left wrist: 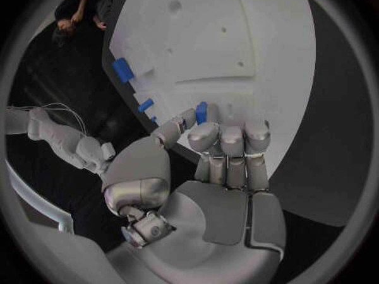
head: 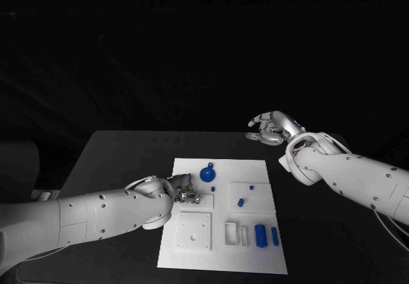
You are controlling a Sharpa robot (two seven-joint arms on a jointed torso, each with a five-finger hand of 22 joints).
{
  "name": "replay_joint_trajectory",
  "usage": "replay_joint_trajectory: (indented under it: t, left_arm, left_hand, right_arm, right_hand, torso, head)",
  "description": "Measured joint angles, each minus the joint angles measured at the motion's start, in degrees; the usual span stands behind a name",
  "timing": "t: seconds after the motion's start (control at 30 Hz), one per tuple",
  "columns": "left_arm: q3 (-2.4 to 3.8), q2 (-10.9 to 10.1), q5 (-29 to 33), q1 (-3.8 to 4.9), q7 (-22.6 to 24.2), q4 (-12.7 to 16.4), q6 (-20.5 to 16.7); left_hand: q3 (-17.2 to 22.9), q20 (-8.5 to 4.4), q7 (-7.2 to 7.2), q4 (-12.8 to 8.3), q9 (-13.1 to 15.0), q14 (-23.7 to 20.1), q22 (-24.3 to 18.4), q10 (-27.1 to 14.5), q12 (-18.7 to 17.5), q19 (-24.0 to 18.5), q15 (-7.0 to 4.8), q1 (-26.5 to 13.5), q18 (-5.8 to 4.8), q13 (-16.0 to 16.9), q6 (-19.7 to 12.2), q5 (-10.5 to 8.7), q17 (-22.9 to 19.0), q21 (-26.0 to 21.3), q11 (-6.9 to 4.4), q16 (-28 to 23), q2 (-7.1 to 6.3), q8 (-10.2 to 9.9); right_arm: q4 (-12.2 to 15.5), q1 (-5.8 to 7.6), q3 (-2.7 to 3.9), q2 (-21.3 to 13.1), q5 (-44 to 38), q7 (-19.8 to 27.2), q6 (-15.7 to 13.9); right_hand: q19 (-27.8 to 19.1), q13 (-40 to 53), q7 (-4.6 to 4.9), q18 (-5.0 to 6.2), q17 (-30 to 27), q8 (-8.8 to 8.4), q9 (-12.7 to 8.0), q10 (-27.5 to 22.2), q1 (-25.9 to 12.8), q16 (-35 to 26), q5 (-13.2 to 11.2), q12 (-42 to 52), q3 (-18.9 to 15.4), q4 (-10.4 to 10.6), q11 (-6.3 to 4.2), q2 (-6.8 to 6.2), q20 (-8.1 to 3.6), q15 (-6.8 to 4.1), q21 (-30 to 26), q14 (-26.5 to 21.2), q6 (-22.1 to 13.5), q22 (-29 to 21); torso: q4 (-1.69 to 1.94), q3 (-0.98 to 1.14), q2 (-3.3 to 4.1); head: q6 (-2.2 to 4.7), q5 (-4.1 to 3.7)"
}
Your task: Assemble the parts on the task board
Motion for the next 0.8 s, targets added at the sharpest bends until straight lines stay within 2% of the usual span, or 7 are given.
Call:
replay_joint_trajectory:
  t: [0.27,0.4,0.53,0.6,0.63,0.8]
  left_arm:
    - [0.04,0.1,0.1,0.02,0.0,-0.1,0.4]
    - [0.07,0.1,0.2,0.05,0.0,-0.2,1.0]
    - [0.11,0.1,0.3,0.09,0.0,-0.2,1.6]
    - [0.11,0.2,0.3,0.08,0.0,-0.2,1.9]
    - [0.11,0.2,0.3,0.07,0.0,-0.2,2.1]
    - [0.1,0.2,0.4,0.07,0.0,-0.2,2.6]
  left_hand:
    - [0.0,-0.04,0.0,0.0,0.0,0.0,-0.2,0.0,0.0,-0.2,0.0,0.0,0.01,-0.2,0.0,-0.26,0.0,0.1,0.0,0.0,0.0,0.0]
    - [0.1,-0.04,0.0,0.7,0.4,0.0,-0.6,0.0,0.4,-0.2,0.0,0.0,0.02,-0.4,0.0,-2.93,0.0,0.4,0.0,0.0,0.0,0.1]
    - [0.0,0.06,0.0,1.1,1.0,0.0,-0.9,0.0,0.4,-0.7,0.0,-0.2,0.04,-0.5,0.0,-3.55,0.0,0.7,0.0,0.0,0.15,0.6]
    - [0.0,0.15,0.0,1.1,5.3,0.1,-0.9,0.0,0.4,-0.8,0.07,-0.7,0.06,-0.5,0.0,-3.55,0.0,0.7,0.0,0.0,0.35,0.6]
    - [0.0,0.15,0.0,1.1,6.5,0.1,-1.0,0.0,0.4,-0.8,0.07,-0.8,0.07,-0.5,0.0,-3.56,0.1,0.7,0.0,0.0,0.48,0.6]
    - [-0.1,0.36,0.0,1.2,7.4,0.1,-1.2,0.0,0.7,-1.2,0.07,-1.7,0.38,-0.7,0.0,-3.46,0.1,1.1,0.0,0.0,1.01,0.7]
  right_arm:
    - [-0.1,0.0,0.0,0.0,0.0,0.0,0.1]
    - [-0.1,0.0,0.0,0.0,0.0,0.0,0.1]
    - [-0.1,0.0,0.0,0.0,0.0,-0.1,0.1]
    - [-0.1,0.0,0.0,0.1,0.0,-0.1,0.2]
    - [-0.1,-0.01,0.0,0.1,0.0,-0.1,0.2]
    - [-0.2,-0.01,0.0,0.1,0.0,-0.1,0.2]
  right_hand:
    - [0.0,0.0,-0.08,0.0,0.0,0.0,0.0,0.0,0.0,0.0,0.0,0.0,0.0,0.0,0.0,0.0,0.01,0.0,0.0,0.0,-0.1,0.0]
    - [0.0,-0.1,-0.07,0.01,0.0,0.0,0.0,0.0,0.0,0.0,0.0,0.0,0.0,0.0,0.0,0.0,0.02,0.0,0.0,0.0,-0.1,0.0]
    - [0.0,-0.1,0.09,0.0,0.0,0.0,0.0,0.0,0.0,0.0,0.0,0.0,0.0,0.0,0.0,0.0,0.03,0.0,0.0,0.0,0.0,0.0]
    - [0.0,-0.1,0.11,0.0,0.0,0.0,0.0,0.0,0.0,0.0,0.0,0.0,0.0,0.0,0.0,0.0,0.03,0.0,0.0,0.0,0.0,0.0]
    - [0.0,-0.1,0.11,0.0,0.0,0.0,0.0,0.0,0.0,0.0,0.2,0.0,0.0,0.0,0.0,0.0,0.03,0.0,0.0,0.0,0.0,0.0]
    - [0.0,-0.1,0.13,0.0,0.0,0.0,0.0,0.0,0.0,0.0,0.3,0.0,0.0,0.0,0.0,0.0,0.04,0.0,0.0,0.0,0.0,0.0]
  torso:
    - [0.0,-0.03,-0.01]
    - [0.0,-0.04,-0.02]
    - [0.01,-0.04,-0.02]
    - [0.01,-0.04,-0.02]
    - [0.01,-0.04,-0.02]
    - [0.01,-0.06,-0.02]
  head:
    - [-0.05,0.05]
    - [-0.08,0.03]
    - [-0.1,0.01]
    - [-0.1,0.01]
    - [-0.1,0.01]
    - [-0.15,0.04]
